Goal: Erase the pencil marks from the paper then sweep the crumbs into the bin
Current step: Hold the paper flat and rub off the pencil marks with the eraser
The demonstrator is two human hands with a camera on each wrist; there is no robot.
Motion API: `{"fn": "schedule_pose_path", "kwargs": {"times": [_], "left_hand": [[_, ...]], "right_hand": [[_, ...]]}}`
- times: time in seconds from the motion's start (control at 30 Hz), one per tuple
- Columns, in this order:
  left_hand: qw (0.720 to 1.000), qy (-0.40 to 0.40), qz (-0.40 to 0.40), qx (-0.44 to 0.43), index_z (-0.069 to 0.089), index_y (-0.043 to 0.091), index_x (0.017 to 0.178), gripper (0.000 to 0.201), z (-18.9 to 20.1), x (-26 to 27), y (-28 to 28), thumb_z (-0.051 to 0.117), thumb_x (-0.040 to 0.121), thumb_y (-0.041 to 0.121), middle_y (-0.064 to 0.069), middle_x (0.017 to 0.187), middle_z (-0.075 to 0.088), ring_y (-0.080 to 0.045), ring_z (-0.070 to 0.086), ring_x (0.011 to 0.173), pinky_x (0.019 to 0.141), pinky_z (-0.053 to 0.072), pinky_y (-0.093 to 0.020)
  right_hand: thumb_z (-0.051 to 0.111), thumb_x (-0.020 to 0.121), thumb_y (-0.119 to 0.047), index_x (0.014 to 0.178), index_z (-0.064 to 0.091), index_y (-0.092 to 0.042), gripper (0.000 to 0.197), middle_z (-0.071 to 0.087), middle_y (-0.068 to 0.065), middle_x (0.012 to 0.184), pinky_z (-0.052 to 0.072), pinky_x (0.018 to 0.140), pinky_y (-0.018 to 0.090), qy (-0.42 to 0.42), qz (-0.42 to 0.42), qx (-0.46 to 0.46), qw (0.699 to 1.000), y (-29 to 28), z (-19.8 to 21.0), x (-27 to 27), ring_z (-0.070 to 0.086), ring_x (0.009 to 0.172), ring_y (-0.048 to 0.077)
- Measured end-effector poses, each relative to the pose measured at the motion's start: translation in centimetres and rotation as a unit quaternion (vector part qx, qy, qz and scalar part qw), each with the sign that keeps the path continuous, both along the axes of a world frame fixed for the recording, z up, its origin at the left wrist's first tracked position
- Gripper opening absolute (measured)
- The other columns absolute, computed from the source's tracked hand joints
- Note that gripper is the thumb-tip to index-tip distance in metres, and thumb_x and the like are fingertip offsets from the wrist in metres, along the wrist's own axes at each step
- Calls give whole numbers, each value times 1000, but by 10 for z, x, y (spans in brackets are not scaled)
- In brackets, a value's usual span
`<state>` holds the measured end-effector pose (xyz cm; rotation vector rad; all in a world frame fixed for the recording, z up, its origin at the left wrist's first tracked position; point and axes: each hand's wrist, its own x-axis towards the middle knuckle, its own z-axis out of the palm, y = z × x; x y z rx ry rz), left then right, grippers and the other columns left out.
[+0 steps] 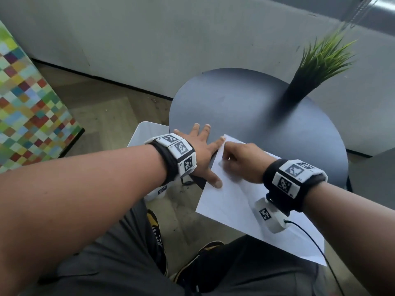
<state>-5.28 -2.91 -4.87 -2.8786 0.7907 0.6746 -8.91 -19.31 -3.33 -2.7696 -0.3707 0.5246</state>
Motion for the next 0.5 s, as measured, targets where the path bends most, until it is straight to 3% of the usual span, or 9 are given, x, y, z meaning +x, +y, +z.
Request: {"fn": "schedule_pose_path", "kwargs": {"times": [0.1, 0.2, 0.27, 0.37, 0.4, 0.5], "left_hand": [[1000, 3, -6, -5, -14, 61, 141, 123, 3, 3, 0, 53, 46, 99, -1, 164, -13, -37, -4, 149, 99, 26, -74], [1000, 8, -8, 16, -11, 63, 141, 125, 3, 4, -1, 54, 41, 100, 0, 163, -15, -37, -6, 149, 97, 29, -72], [1000, 19, -9, 18, -7, 63, 141, 123, 5, 4, -2, 58, 42, 97, -1, 163, -17, -38, -8, 149, 99, 27, -73], [999, 41, -10, 21, -10, 61, 144, 124, 9, 4, -4, 64, 48, 92, -4, 162, -22, -41, -14, 148, 103, 20, -74], [999, 43, -10, 21, -11, 61, 144, 125, 9, 4, -4, 64, 48, 91, -5, 162, -23, -41, -16, 147, 104, 19, -75], [999, 36, -10, 26, -15, 61, 143, 127, 6, 4, -5, 63, 48, 92, -4, 161, -25, -41, -19, 147, 104, 18, -75]], "right_hand": [[54, 91, -31, 94, 53, -24, 8, 64, 2, 92, 45, 72, 31, -6, -94, 4, 996, -8, -5, 14, 58, 86, 24], [53, 91, -27, 98, 53, -22, 9, 63, 3, 94, 44, 71, 31, -33, -119, 16, 992, -7, -9, 13, 57, 85, 26], [51, 91, -23, 98, 52, -19, 8, 63, 5, 90, 46, 72, 33, -36, -66, 23, 997, -6, -8, 6, 55, 82, 28], [54, 90, -20, 94, 52, -22, 5, 58, -3, 84, 48, 76, 34, 28, 91, -6, 995, -3, 3, -3, 53, 80, 21], [55, 89, -21, 95, 54, -22, 6, 56, -6, 82, 48, 76, 33, 41, 95, -12, 995, -6, 5, 1, 54, 79, 20], [54, 89, -26, 96, 56, -19, 9, 59, -2, 82, 50, 74, 34, -24, -51, -15, 998, -24, 1, 21, 58, 81, 25]]}}
